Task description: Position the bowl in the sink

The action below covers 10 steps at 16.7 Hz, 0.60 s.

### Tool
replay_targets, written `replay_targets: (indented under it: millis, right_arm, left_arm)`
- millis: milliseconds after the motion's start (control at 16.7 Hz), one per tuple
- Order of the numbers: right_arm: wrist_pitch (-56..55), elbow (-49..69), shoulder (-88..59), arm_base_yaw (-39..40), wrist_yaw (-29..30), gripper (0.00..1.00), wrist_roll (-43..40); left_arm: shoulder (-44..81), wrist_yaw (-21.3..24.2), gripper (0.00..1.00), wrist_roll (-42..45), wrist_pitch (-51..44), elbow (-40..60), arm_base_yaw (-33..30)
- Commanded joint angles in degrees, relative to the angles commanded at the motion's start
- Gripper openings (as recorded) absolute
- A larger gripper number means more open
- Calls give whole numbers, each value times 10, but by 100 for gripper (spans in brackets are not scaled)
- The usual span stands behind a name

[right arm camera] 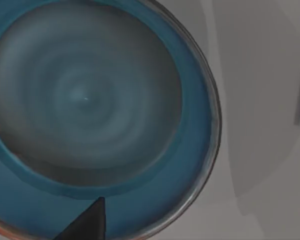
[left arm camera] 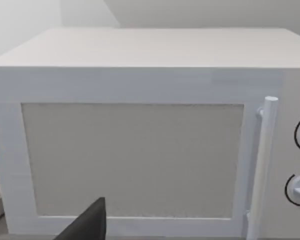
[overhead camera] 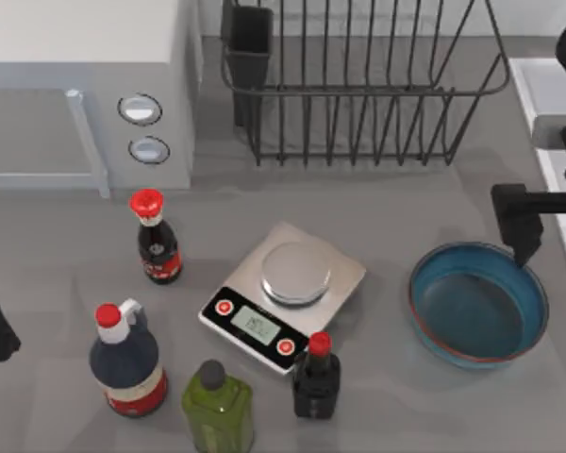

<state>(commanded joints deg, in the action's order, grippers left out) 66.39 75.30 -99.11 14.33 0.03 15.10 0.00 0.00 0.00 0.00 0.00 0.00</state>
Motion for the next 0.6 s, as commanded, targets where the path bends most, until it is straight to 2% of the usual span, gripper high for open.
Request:
replay_targets:
  millis: [360,600]
  right_arm:
    - [-160,-103,-49,2,0,100,3]
    - [-201,-134,-65,4,0,100,4]
  left_arm:
    - [0,0,100,0,0,0,0]
    - [0,0,100,0,0,0,0]
